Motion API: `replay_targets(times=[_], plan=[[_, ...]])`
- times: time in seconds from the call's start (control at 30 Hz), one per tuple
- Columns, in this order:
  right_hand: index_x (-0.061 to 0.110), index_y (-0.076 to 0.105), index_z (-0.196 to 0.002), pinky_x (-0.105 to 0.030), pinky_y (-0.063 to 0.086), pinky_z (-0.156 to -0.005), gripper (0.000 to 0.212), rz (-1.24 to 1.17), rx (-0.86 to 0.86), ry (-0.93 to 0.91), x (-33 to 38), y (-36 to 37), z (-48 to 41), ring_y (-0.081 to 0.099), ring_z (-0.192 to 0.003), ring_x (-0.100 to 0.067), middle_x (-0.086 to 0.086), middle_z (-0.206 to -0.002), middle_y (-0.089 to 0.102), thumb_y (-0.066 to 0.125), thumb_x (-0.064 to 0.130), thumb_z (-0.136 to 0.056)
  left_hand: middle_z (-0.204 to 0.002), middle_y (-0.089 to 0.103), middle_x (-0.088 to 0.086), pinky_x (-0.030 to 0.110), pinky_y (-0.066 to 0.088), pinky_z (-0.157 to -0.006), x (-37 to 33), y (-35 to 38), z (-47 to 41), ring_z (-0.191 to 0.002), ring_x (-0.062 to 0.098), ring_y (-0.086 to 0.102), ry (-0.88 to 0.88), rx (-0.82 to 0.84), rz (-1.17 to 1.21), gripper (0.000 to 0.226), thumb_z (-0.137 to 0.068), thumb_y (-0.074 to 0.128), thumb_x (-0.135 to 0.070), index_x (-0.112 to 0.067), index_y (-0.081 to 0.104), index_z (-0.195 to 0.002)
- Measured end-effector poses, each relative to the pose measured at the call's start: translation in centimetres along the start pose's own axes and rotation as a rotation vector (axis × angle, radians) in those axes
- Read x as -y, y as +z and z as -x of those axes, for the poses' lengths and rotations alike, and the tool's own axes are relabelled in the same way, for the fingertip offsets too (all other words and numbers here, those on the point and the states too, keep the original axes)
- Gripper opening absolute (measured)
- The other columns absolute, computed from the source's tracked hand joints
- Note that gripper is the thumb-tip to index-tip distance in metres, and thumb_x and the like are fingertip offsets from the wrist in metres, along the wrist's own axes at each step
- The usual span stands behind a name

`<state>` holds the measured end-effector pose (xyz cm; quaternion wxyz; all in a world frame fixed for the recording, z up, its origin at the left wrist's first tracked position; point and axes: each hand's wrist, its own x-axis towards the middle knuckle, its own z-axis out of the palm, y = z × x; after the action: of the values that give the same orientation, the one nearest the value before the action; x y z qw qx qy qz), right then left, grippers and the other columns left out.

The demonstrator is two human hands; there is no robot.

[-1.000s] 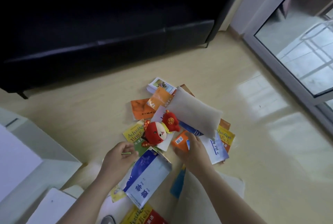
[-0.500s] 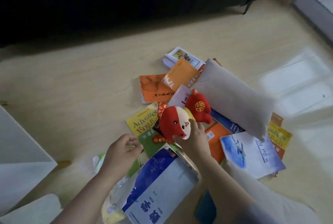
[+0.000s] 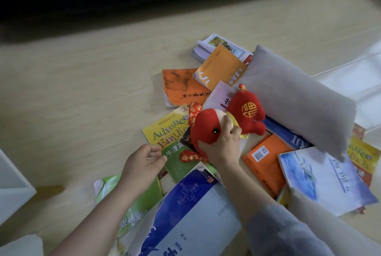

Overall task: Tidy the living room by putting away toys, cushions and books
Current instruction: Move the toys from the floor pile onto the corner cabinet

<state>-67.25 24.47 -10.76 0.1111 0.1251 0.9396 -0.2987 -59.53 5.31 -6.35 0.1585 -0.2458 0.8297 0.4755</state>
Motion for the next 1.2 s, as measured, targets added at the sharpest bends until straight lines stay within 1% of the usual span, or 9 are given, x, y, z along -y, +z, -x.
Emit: replay_targets(times=[0.1, 0.23, 0.33, 0.53, 0.63, 0.83, 1.07, 1.17, 1.2], plan=[[0.027, 0.027, -0.140, -0.043, 0.051, -0.091, 0.093, -0.129, -0.062, 0.019, -0.5, -1.3, 0.2, 0.053, -0.106, -0.031, -0.007, -0.124, 0.038, 0.080, 0.032, -0.064, -0.100, 0.061, -0.010, 0.006, 0.035, -0.064, -0.4, -0.2, 0.5, -0.082, -0.009, 0.052, 0.008, -0.002, -0.015, 0.028, -0.088, 0.064, -0.021, -0.016, 0.060, -0.116], [0.031, 0.032, -0.134, -0.039, 0.054, -0.080, 0.080, -0.251, -0.092, 0.025, 0.6, -6.1, 1.9, 0.052, -0.095, -0.022, -0.001, -0.118, 0.039, 0.077, 0.028, -0.068, -0.100, 0.062, -0.010, 0.008, 0.037, -0.065, -2.7, -1.4, 2.8, -0.084, -0.007, 0.054, -0.002, -0.017, -0.001, 0.027, -0.088, 0.065, -0.021, -0.016, 0.061, -0.115], [0.035, 0.033, -0.132, -0.030, 0.048, -0.069, 0.079, -0.294, -0.059, -0.006, 2.3, -10.9, 4.8, 0.049, -0.093, -0.017, 0.002, -0.117, 0.039, 0.077, 0.030, -0.067, -0.105, 0.064, -0.007, 0.009, 0.037, -0.066, -5.5, -2.5, 6.2, -0.086, -0.004, 0.056, 0.010, -0.011, -0.014, 0.027, -0.088, 0.064, -0.021, -0.018, 0.061, -0.115], [0.039, 0.035, -0.132, -0.032, 0.051, -0.076, 0.078, -0.371, -0.023, 0.037, 6.0, -22.2, 14.4, 0.050, -0.098, -0.013, 0.007, -0.118, 0.042, 0.076, 0.040, -0.066, -0.102, 0.067, -0.009, 0.009, 0.039, -0.068, -13.8, -5.6, 16.3, -0.094, 0.004, 0.062, 0.016, 0.028, 0.004, 0.025, -0.086, 0.066, -0.020, -0.019, 0.063, -0.111], [0.039, 0.035, -0.133, -0.024, 0.049, -0.072, 0.079, -0.399, -0.008, 0.073, 7.4, -27.4, 19.4, 0.050, -0.100, -0.013, 0.007, -0.119, 0.042, 0.077, 0.038, -0.066, -0.102, 0.066, -0.010, 0.008, 0.038, -0.066, -18.5, -7.5, 21.2, -0.093, 0.003, 0.060, 0.039, 0.070, 0.002, 0.023, -0.087, 0.065, -0.021, -0.021, 0.062, -0.110], [0.043, 0.039, -0.128, -0.045, 0.057, -0.081, 0.081, -0.494, -0.077, 0.169, 10.5, -39.1, 28.9, 0.058, -0.101, -0.016, 0.005, -0.117, 0.053, 0.074, 0.050, -0.056, -0.102, 0.066, -0.011, 0.009, 0.040, -0.068, -27.7, -12.7, 32.0, -0.093, 0.000, 0.060, 0.086, 0.105, -0.009, 0.017, -0.087, 0.065, -0.022, -0.025, 0.061, -0.103], [0.038, 0.042, -0.129, -0.045, 0.055, -0.084, 0.083, -0.512, -0.158, 0.221, 13.6, -53.1, 39.0, 0.058, -0.102, -0.018, 0.004, -0.115, 0.055, 0.070, 0.056, -0.053, -0.094, 0.064, -0.015, 0.006, 0.037, -0.066, -37.0, -16.6, 44.6, -0.088, 0.002, 0.059, 0.129, 0.089, -0.044, 0.008, -0.088, 0.063, -0.020, -0.024, 0.062, -0.095], [0.039, 0.043, -0.127, -0.044, 0.056, -0.083, 0.079, -0.545, -0.163, 0.212, 14.0, -55.5, 41.8, 0.059, -0.100, -0.016, 0.006, -0.112, 0.055, 0.071, 0.054, -0.054, -0.088, 0.062, -0.021, 0.004, 0.036, -0.062, -38.9, -17.1, 47.7, -0.082, -0.006, 0.057, 0.144, 0.088, -0.017, 0.012, -0.089, 0.063, -0.021, -0.032, 0.060, -0.084], [0.040, 0.043, -0.126, -0.044, 0.056, -0.083, 0.078, -0.567, -0.191, 0.201, 14.7, -60.4, 45.1, 0.059, -0.100, -0.016, 0.006, -0.112, 0.055, 0.072, 0.054, -0.054, -0.088, 0.063, -0.019, 0.004, 0.036, -0.062, -42.2, -17.9, 51.7, -0.081, -0.008, 0.056, 0.183, 0.088, -0.009, 0.012, -0.089, 0.063, -0.021, -0.032, 0.060, -0.085]])
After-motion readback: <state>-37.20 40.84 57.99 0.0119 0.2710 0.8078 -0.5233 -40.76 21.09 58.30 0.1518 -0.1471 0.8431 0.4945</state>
